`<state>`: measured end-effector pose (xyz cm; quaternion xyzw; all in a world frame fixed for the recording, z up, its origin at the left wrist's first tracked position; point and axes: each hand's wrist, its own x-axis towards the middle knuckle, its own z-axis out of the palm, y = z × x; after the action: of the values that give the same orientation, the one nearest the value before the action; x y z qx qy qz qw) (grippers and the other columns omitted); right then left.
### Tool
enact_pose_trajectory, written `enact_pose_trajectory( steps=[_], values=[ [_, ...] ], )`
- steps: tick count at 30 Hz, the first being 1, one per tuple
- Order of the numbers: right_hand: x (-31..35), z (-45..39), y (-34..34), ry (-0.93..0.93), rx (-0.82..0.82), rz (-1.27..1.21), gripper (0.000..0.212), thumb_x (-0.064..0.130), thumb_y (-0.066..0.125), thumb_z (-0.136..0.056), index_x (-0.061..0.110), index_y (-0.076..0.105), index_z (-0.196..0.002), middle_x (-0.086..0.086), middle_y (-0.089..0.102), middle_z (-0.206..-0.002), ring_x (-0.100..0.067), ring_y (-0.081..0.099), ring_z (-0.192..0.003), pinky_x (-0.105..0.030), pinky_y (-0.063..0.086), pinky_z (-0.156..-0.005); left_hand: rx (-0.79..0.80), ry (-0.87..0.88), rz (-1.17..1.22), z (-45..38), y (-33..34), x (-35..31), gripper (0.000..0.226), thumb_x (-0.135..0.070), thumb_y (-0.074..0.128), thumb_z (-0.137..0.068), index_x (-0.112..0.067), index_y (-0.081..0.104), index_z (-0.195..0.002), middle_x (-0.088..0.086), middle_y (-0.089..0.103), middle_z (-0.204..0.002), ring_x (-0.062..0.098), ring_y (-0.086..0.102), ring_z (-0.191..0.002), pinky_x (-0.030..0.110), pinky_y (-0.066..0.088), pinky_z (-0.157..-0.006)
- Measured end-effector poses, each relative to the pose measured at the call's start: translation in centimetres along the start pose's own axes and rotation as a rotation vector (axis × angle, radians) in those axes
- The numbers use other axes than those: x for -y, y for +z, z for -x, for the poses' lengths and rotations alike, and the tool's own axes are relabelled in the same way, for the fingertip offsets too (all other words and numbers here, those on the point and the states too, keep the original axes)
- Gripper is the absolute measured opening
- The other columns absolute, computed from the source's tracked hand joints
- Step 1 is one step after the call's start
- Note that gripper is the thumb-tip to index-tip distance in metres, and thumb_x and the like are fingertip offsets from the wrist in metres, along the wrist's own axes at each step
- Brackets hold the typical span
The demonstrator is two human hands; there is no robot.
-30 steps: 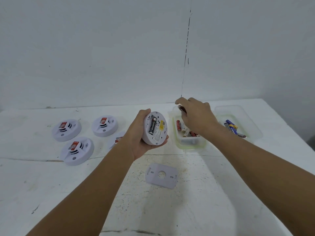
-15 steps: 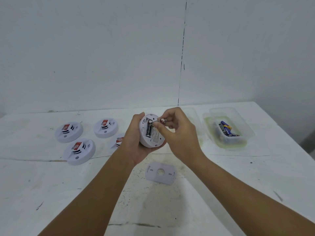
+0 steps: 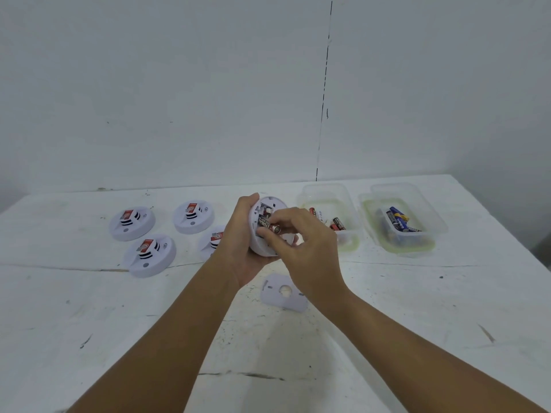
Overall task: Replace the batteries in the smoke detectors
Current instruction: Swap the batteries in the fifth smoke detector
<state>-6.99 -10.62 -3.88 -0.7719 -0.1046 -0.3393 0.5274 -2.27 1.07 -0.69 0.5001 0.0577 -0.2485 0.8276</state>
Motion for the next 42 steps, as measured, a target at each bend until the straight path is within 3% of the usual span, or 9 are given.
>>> enact_pose_trajectory(
  steps=[5,10,13,18,23,33,42],
  values=[
    [-0.4,0.5,-0.7,-0.044,0.074,-0.016,0.026,0.02,0.089,-0.081,0.012,0.081,-0.105,0.004,0.079,-0.101,-0.001,0.072,-0.097,-0.014,0.053,-0.087,-0.029,-0.009,0.045,0.4,-0.2,0.1,0.046,-0.055,0.057,-0.095,-0.013,0.075,-0.102,0.006,0.075,-0.091,0.023,0.073,-0.082,0.034,0.059,-0.063],
    [-0.6,0.2,-1.3,-0.059,0.163,-0.02,0.032,0.023,0.09,-0.081,0.014,0.082,-0.11,0.005,0.079,-0.108,-0.003,0.072,-0.106,-0.024,0.056,-0.095,-0.004,-0.008,0.066,0.8,-0.1,-0.1,0.046,-0.053,0.057,-0.095,-0.011,0.074,-0.106,0.007,0.074,-0.092,0.024,0.073,-0.08,0.034,0.059,-0.062],
    [-0.4,0.0,-1.4,-0.08,0.186,-0.008,0.033,0.024,0.09,-0.08,0.016,0.082,-0.111,0.005,0.078,-0.11,-0.003,0.069,-0.109,-0.021,0.053,-0.098,0.012,-0.008,0.088,1.1,-0.1,-0.2,0.046,-0.052,0.058,-0.096,-0.012,0.073,-0.108,0.007,0.075,-0.092,0.024,0.073,-0.08,0.034,0.059,-0.061],
    [0.0,0.0,-1.2,-0.012,0.149,-0.069,0.034,0.022,0.092,-0.077,0.016,0.083,-0.109,0.005,0.074,-0.108,-0.002,0.066,-0.108,-0.012,0.049,-0.09,0.089,-0.032,0.125,1.4,-0.1,-0.2,0.047,-0.052,0.053,-0.098,-0.014,0.08,-0.098,0.005,0.075,-0.093,0.023,0.074,-0.083,0.034,0.06,-0.067],
    [0.1,-0.1,-1.4,-0.111,0.193,-0.028,0.035,0.019,0.09,-0.08,0.013,0.081,-0.114,0.003,0.071,-0.11,-0.002,0.065,-0.108,-0.012,0.047,-0.094,0.141,-0.031,0.174,2.0,-0.1,-0.3,0.046,-0.05,0.051,-0.099,-0.013,0.077,-0.103,0.006,0.074,-0.094,0.023,0.074,-0.084,0.034,0.062,-0.066],
    [-0.7,-0.2,-1.2,-0.126,0.164,0.013,0.034,0.017,0.086,-0.084,0.015,0.079,-0.118,0.001,0.07,-0.111,-0.004,0.064,-0.11,-0.014,0.048,-0.093,0.099,-0.008,0.124,1.4,-0.1,-0.5,0.046,-0.05,0.053,-0.098,-0.013,0.081,-0.094,0.006,0.075,-0.095,0.023,0.074,-0.085,0.037,0.062,-0.071],
    [-1.5,-0.2,-0.9,-0.174,0.113,0.011,0.028,0.01,0.084,-0.086,0.012,0.08,-0.114,0.0,0.072,-0.11,-0.004,0.066,-0.107,-0.019,0.05,-0.095,0.044,0.021,0.023,0.5,0.1,-0.8,0.047,-0.053,0.056,-0.096,-0.011,0.075,-0.103,0.008,0.074,-0.094,0.023,0.072,-0.084,0.041,0.058,-0.081]
  ],
)
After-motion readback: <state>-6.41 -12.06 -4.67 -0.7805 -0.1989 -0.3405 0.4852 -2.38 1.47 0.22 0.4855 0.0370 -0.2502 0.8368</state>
